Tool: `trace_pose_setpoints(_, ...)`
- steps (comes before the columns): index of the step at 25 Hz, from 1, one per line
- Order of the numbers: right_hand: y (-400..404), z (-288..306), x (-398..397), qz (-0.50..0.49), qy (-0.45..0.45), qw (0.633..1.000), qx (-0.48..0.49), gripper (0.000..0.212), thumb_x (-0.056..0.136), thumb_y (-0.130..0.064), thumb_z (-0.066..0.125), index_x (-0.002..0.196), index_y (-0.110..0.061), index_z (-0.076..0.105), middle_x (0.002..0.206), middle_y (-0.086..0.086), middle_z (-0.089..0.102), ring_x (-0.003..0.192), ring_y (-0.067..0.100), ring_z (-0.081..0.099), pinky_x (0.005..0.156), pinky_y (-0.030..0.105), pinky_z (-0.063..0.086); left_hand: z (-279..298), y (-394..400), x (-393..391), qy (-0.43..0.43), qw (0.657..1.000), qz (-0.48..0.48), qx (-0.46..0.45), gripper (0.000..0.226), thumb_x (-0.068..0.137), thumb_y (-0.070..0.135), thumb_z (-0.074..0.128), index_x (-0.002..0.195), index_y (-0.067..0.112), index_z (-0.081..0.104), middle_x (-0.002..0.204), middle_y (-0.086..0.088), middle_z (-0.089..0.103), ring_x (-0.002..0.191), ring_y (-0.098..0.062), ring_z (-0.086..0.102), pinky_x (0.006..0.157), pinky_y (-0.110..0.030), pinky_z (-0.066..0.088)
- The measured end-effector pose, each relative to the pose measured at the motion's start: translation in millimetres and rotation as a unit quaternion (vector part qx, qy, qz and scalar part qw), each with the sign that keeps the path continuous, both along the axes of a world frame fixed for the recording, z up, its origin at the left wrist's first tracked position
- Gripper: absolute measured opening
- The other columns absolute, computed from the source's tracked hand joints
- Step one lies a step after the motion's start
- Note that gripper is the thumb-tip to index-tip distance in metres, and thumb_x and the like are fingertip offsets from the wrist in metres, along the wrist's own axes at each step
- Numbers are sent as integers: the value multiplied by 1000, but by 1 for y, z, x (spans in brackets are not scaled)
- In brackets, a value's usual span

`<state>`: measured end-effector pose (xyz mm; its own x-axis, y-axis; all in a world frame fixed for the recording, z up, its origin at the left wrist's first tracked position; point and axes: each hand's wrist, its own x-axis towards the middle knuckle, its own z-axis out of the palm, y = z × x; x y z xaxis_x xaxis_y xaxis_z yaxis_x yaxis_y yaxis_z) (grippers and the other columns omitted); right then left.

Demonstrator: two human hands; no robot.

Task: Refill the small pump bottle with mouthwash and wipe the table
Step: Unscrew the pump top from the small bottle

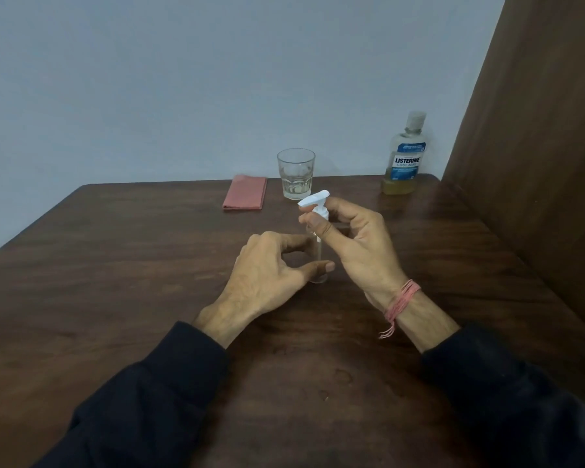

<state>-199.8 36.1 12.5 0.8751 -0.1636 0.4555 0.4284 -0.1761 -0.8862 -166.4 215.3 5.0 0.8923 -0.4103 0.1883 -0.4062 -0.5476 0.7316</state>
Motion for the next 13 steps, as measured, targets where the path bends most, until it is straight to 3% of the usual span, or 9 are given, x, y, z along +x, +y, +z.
trace_pose_setpoints(2, -1, 0, -2, 33, -1, 999, 15, 23, 102, -32, 74, 124, -24, 80, 118, 1, 82, 114, 25, 76, 104, 42, 59, -2, 1, 3, 17, 1000, -9, -9, 42, 92, 57, 94, 125, 32, 90, 65, 47, 64, 111, 23, 40, 111, -60, 59)
trace_pose_setpoints(3, -3, 0, -3, 57, 1, 998, 17, 22, 104, -30, 71, 125, -24, 79, 124, 2, 81, 120, 23, 74, 107, 39, 58, -3, 1, 3, 20, 1000, -12, -9, 44, 91, 57, 95, 127, 32, 90, 69, 46, 66, 112, 23, 40, 112, -60, 59)
trace_pose_setpoints(5, -6, 1, -5, 90, 13, 995, 27, 25, 106, -26, 69, 131, -23, 73, 129, 3, 80, 126, 23, 72, 108, 35, 56, -4, 3, 3, 18, 1000, -16, -1, 44, 90, 58, 95, 125, 33, 89, 91, 37, 79, 119, 10, 61, 113, -60, 59)
trace_pose_setpoints(7, -6, -2, -5, 90, 29, 993, 69, 39, 99, -26, 80, 133, -19, 63, 123, 9, 81, 122, 38, 71, 110, 46, 56, -4, 4, 5, 12, 1000, -23, -1, 41, 89, 58, 96, 122, 34, 89, 114, 25, 86, 120, -5, 79, 119, -55, 59)
trace_pose_setpoints(10, -5, -7, -5, 72, 50, 991, 102, 53, 87, -29, 88, 125, -6, 59, 120, 18, 80, 123, 47, 69, 110, 58, 55, -5, 4, 4, 3, 1000, -17, -9, 44, 87, 59, 97, 122, 34, 90, 117, 23, 87, 121, 0, 80, 119, -52, 59)
trace_pose_setpoints(13, -9, -6, -6, 89, 52, 987, 127, 37, 95, -22, 82, 126, -5, 68, 123, 16, 80, 116, 33, 76, 96, 38, 62, -4, 4, 0, 2, 1000, -11, -6, 49, 87, 62, 96, 129, 38, 88, 106, 32, 85, 122, 6, 73, 114, -62, 59)
